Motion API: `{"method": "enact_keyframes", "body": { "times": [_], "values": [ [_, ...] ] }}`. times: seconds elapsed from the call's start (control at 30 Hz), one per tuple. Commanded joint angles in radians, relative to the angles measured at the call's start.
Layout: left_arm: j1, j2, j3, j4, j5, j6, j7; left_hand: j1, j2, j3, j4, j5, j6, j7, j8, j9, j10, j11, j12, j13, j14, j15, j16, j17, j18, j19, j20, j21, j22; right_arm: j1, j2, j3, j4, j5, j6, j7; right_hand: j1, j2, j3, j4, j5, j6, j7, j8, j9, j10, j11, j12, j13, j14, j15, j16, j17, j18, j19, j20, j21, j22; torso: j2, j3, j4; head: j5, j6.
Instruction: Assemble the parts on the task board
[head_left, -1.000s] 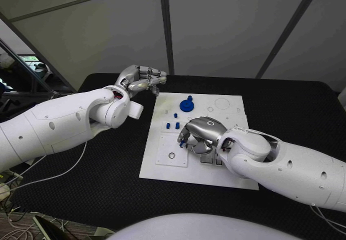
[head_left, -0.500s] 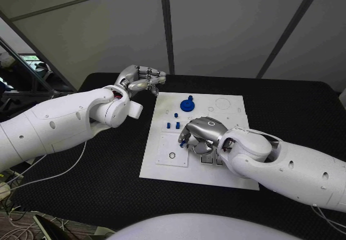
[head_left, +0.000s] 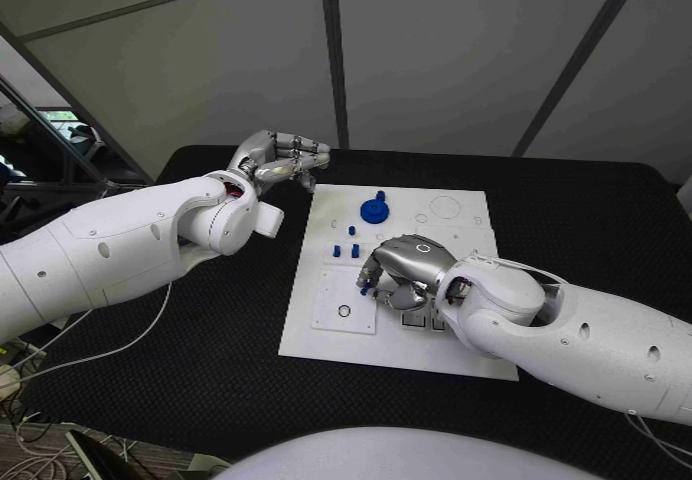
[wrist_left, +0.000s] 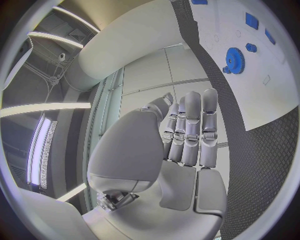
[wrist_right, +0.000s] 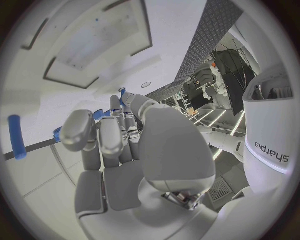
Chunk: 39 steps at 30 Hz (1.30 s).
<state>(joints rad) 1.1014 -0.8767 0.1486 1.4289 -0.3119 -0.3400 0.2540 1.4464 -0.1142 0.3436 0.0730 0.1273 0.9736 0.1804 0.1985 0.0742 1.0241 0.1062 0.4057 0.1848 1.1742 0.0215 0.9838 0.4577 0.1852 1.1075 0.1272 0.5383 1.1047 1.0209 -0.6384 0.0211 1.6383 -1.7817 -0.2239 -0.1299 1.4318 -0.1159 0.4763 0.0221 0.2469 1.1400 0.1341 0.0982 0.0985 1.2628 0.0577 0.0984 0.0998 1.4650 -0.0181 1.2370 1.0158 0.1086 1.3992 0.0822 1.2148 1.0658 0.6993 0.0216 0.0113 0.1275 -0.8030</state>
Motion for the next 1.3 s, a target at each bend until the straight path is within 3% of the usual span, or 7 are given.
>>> {"method": "enact_keyframes", "body": {
  "times": [0.03, 0.37, 0.6, 1.1, 1.3],
  "values": [
    [0.002, 0.002, 0.001, -0.001, 0.003, 0.011, 0.001, -0.004, 0.006, 0.009, 0.000, 0.005, -0.006, 0.002, -0.003, -0.001, -0.006, 0.000, 0.004, 0.001, -0.002, 0.005, -0.004, -0.001, -0.003, 0.006, -0.001, -0.007, -0.002, -0.001, -0.002, -0.002, 0.001, -0.017, 0.011, -0.008, -0.002, 0.000, -0.002, -0.006, 0.005, 0.005, 0.001, 0.004, 0.001, 0.005, 0.003, -0.003, 0.001, 0.031, -0.005, 0.005, 0.001, -0.009, -0.003, -0.003, 0.006, 0.001, 0.000, 0.0001, 0.0004, -0.002, 0.001],
    [0.002, 0.004, 0.001, -0.004, 0.003, 0.012, 0.000, -0.004, 0.006, 0.009, 0.000, 0.005, -0.006, 0.002, -0.003, -0.001, -0.006, 0.000, 0.004, 0.001, -0.002, 0.005, -0.004, -0.001, -0.003, 0.006, -0.001, -0.007, -0.002, -0.001, -0.003, -0.002, 0.005, -0.020, 0.009, -0.017, -0.003, 0.001, -0.003, -0.006, 0.004, 0.006, 0.001, 0.005, 0.002, 0.006, 0.003, -0.003, 0.002, 0.031, -0.006, 0.006, 0.002, -0.009, -0.003, -0.003, 0.008, 0.003, 0.002, -0.0006, 0.0008, -0.003, 0.008],
    [0.002, 0.003, 0.001, -0.004, 0.003, 0.012, -0.002, -0.004, 0.006, 0.009, 0.000, 0.005, -0.006, 0.002, -0.003, -0.001, -0.006, 0.000, 0.004, 0.001, -0.002, 0.005, -0.004, -0.001, -0.003, 0.006, -0.001, -0.007, -0.002, -0.001, 0.006, -0.002, 0.001, -0.027, 0.034, -0.032, -0.004, 0.001, -0.003, -0.006, 0.004, 0.006, 0.001, 0.005, 0.002, 0.007, 0.003, -0.003, 0.002, 0.031, -0.006, 0.006, 0.002, -0.009, -0.004, -0.003, 0.007, 0.002, 0.002, -0.0020, 0.0027, -0.005, 0.008],
    [0.002, 0.001, 0.001, -0.002, 0.003, 0.022, -0.009, -0.005, 0.006, 0.010, 0.000, 0.005, -0.007, 0.002, -0.004, -0.001, -0.009, 0.000, 0.005, 0.001, -0.003, 0.005, -0.005, -0.002, -0.003, 0.006, -0.001, -0.008, -0.003, -0.001, 0.027, -0.002, -0.003, -0.046, 0.101, -0.052, -0.011, 0.001, -0.009, -0.004, -0.005, 0.008, 0.000, 0.005, 0.003, 0.008, 0.002, -0.005, 0.004, 0.030, -0.006, 0.007, 0.000, -0.009, -0.006, -0.003, 0.009, 0.004, 0.003, -0.0017, 0.0022, -0.003, 0.004],
    [0.002, 0.001, 0.001, -0.003, 0.003, 0.025, -0.013, -0.005, 0.006, 0.010, 0.000, 0.005, -0.007, 0.002, -0.004, -0.001, -0.009, 0.000, 0.005, 0.001, -0.003, 0.005, -0.005, -0.002, -0.003, 0.006, -0.001, -0.008, -0.003, -0.001, 0.028, -0.003, -0.002, -0.047, 0.105, -0.057, -0.016, -0.001, -0.013, -0.003, -0.009, 0.003, 0.001, 0.002, 0.002, 0.005, 0.003, -0.009, 0.004, 0.028, -0.005, 0.006, -0.004, -0.008, -0.009, -0.002, 0.008, 0.001, 0.002, -0.0015, 0.0021, -0.003, 0.003]
  ]
}}
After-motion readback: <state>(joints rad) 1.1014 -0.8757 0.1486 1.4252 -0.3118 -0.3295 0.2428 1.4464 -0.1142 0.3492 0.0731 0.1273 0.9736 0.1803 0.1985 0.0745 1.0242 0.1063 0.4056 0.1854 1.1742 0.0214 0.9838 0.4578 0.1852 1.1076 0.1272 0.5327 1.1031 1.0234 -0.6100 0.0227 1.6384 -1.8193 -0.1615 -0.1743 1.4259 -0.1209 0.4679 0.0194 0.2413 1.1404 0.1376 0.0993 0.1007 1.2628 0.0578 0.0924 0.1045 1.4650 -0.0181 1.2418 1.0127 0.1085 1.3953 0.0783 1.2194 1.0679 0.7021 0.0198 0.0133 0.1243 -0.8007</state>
